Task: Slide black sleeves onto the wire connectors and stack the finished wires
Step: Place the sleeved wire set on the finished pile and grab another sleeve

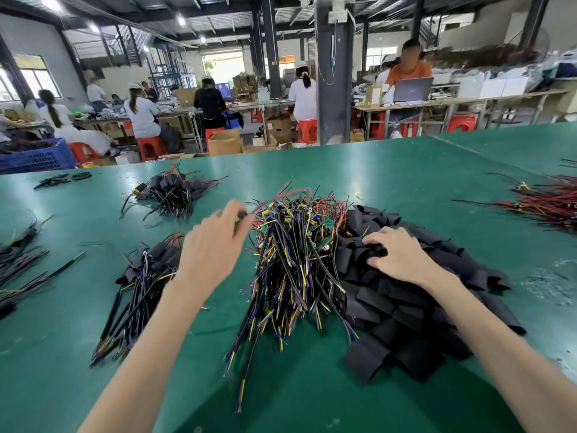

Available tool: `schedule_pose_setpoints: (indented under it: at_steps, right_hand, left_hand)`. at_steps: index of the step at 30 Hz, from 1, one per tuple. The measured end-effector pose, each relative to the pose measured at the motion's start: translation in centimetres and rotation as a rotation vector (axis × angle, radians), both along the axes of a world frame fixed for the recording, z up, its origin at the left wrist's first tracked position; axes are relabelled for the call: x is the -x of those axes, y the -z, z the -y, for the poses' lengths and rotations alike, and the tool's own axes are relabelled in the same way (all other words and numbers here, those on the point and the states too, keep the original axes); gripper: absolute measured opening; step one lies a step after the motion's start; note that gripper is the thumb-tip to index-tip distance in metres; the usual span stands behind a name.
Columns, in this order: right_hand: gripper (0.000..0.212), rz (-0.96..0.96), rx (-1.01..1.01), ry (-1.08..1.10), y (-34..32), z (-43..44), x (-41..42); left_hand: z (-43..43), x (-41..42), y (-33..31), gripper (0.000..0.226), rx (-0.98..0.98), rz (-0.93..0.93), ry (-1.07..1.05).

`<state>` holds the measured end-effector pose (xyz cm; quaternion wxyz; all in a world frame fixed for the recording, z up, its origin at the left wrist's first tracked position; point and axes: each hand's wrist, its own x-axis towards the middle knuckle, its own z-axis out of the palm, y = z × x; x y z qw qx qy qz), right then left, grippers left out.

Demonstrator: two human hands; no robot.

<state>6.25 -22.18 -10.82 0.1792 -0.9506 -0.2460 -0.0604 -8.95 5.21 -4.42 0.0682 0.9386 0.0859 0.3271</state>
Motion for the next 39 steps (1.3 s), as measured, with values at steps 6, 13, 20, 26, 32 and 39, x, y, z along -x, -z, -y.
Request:
schedule_pose_setpoints:
  at_steps: [6, 13, 20, 26, 32, 39]
  right_hand:
    - [0.049, -0.015, 0.077, -0.007, 0.1, -0.1, 0.1]
    - [0.032, 0.02, -0.133, -0.009, -0.4, 0.0, 0.6]
    - [0.004, 0.041, -0.474, -0.07, -2.3, -1.5, 2.6]
    - [0.029, -0.14, -0.532, -0.238, -1.4, -3.4, 4.8]
    - [0.031, -0.224, -0.565, -0.323, -1.3, -3.7, 5.1]
    - [0.032, -0.149, -0.626, -0.384, -1.4, -3.5, 4.9]
  left_hand:
    - [-0.2, 0.4, 4.4, 0.025, 0.112, 0.049, 0.11]
    - [-0.1, 1.0, 4.9, 0.024, 0.103, 0.076, 0.177]
    - [0.6, 1.4, 4.9, 0.017, 0.117, 0.127, 0.178]
    - [1.0, 1.3, 5.1, 0.02, 0.14, 0.189, 0.248]
    - [0.9, 1.5, 5.0, 0.017, 0.236, 0.218, 0.325]
    - [0.9, 1.4, 4.9, 0.014, 0.287, 0.213, 0.375]
